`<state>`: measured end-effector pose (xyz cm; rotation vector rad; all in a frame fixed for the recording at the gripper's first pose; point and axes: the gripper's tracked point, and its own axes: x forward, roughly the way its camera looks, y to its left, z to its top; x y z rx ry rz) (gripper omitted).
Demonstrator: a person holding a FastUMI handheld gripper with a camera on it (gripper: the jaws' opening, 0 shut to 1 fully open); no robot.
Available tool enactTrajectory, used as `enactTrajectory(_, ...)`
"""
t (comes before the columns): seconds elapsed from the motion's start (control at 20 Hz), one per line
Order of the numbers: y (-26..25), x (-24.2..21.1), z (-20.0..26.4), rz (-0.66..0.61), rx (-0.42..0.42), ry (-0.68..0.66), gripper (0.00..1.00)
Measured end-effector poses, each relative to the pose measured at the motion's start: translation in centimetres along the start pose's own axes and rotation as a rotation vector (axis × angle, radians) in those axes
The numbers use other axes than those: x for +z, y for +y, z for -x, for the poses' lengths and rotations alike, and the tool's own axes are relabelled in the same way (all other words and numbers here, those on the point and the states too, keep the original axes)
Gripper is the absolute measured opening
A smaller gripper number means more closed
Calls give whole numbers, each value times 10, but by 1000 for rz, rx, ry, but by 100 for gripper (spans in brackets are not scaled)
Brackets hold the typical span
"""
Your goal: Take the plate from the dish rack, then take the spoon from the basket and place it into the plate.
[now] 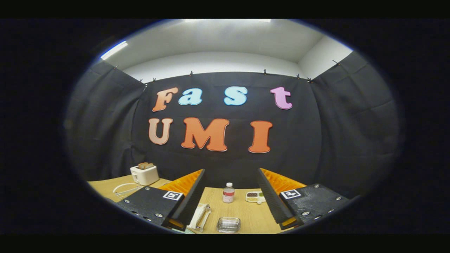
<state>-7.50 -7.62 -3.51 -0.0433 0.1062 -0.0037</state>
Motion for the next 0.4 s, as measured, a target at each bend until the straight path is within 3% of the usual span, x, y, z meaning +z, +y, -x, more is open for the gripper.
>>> enactTrajectory(0.4, 12, 6, -1, -10, 24, -8, 86)
